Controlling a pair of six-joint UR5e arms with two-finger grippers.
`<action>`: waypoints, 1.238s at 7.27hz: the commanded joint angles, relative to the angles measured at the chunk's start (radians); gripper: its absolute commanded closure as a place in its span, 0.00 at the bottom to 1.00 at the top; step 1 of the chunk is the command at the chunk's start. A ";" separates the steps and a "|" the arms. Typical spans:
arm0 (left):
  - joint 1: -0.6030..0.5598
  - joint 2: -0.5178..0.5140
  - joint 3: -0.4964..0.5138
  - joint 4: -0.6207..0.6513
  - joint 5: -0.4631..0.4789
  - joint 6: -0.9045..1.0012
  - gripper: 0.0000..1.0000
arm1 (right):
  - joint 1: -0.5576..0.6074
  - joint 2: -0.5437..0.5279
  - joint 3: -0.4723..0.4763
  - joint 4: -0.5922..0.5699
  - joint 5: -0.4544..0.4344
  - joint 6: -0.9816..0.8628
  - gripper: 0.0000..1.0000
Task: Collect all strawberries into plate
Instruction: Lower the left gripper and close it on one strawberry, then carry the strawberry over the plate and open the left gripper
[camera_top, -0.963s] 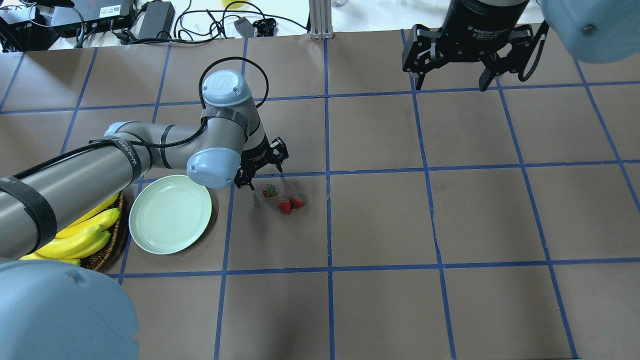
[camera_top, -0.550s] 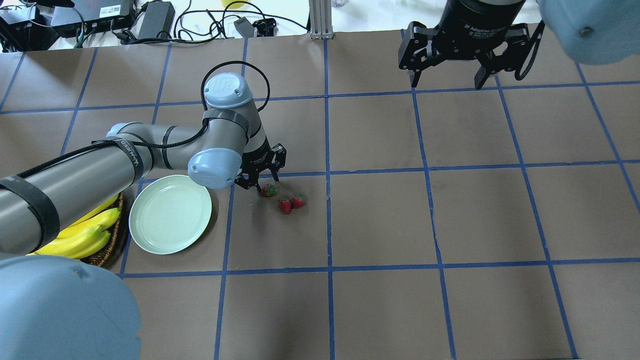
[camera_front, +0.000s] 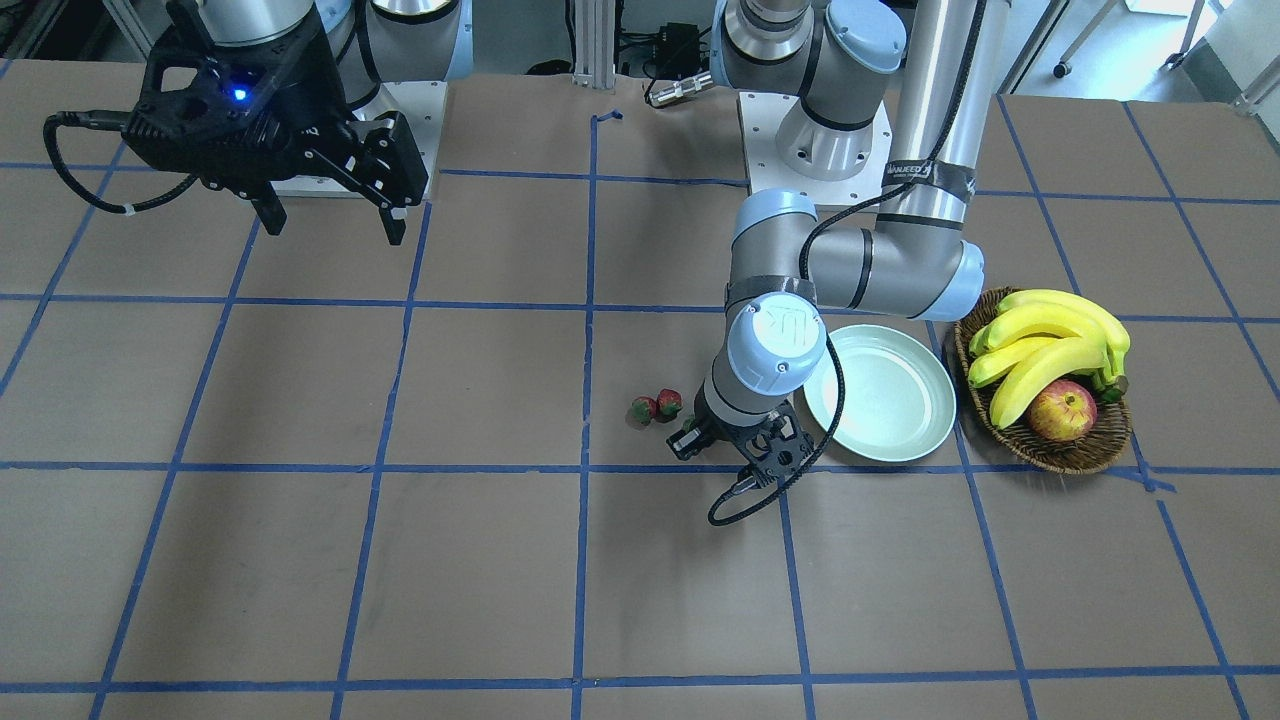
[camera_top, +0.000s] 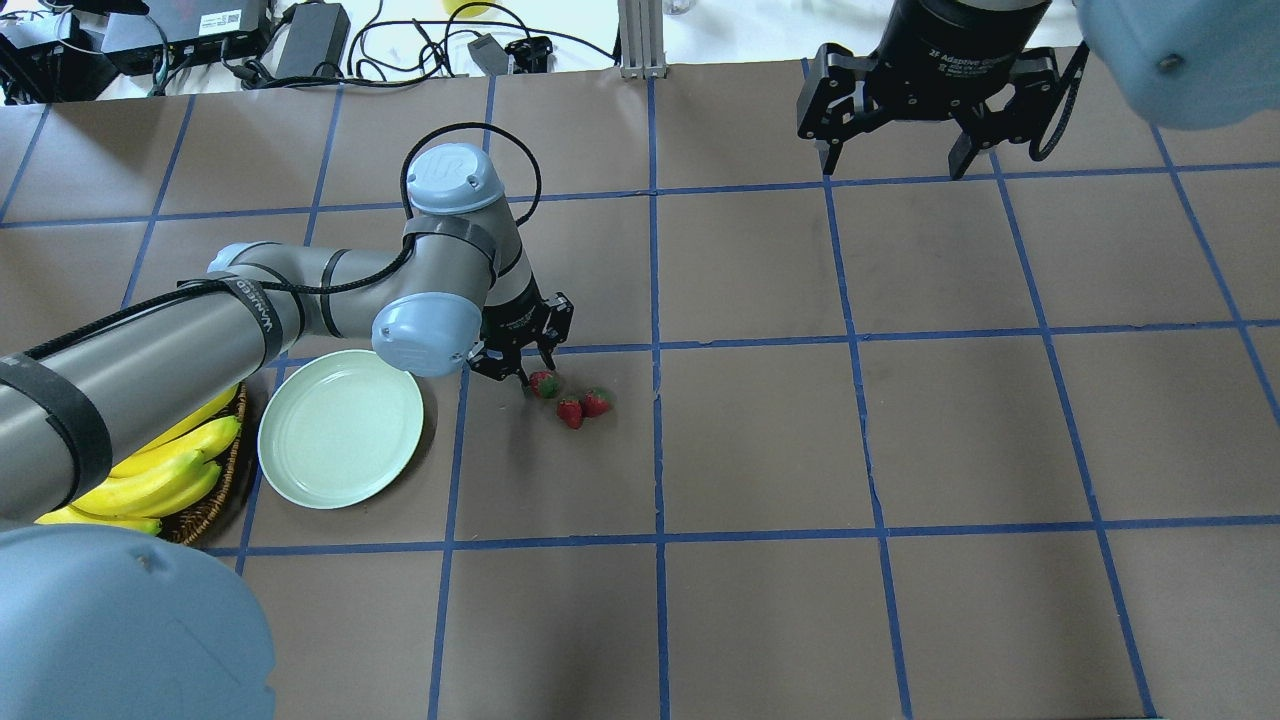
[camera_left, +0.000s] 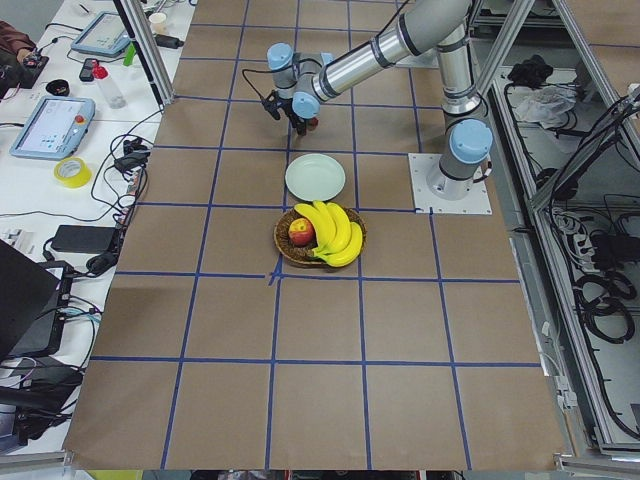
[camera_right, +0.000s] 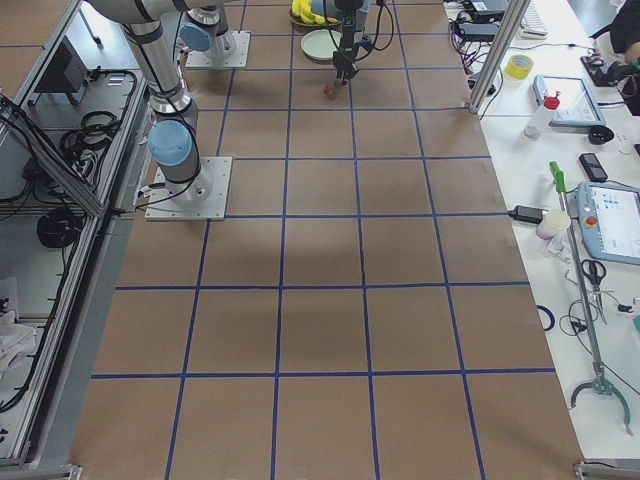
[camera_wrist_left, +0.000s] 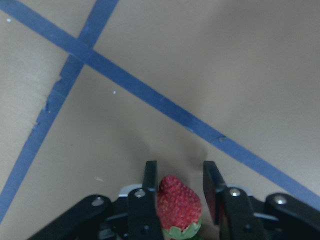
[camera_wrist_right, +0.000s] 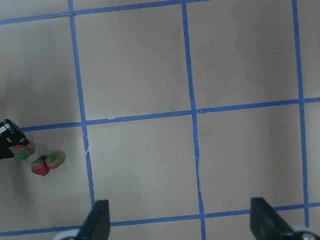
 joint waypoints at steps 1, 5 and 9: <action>0.000 0.001 0.000 -0.008 -0.061 -0.005 0.18 | -0.001 0.000 0.003 0.000 -0.001 0.000 0.00; 0.000 0.001 -0.002 -0.037 -0.064 -0.006 0.72 | -0.002 0.000 0.004 0.000 -0.001 0.000 0.00; 0.012 0.031 0.018 -0.037 -0.061 0.001 1.00 | 0.003 0.008 0.007 -0.008 -0.001 0.002 0.00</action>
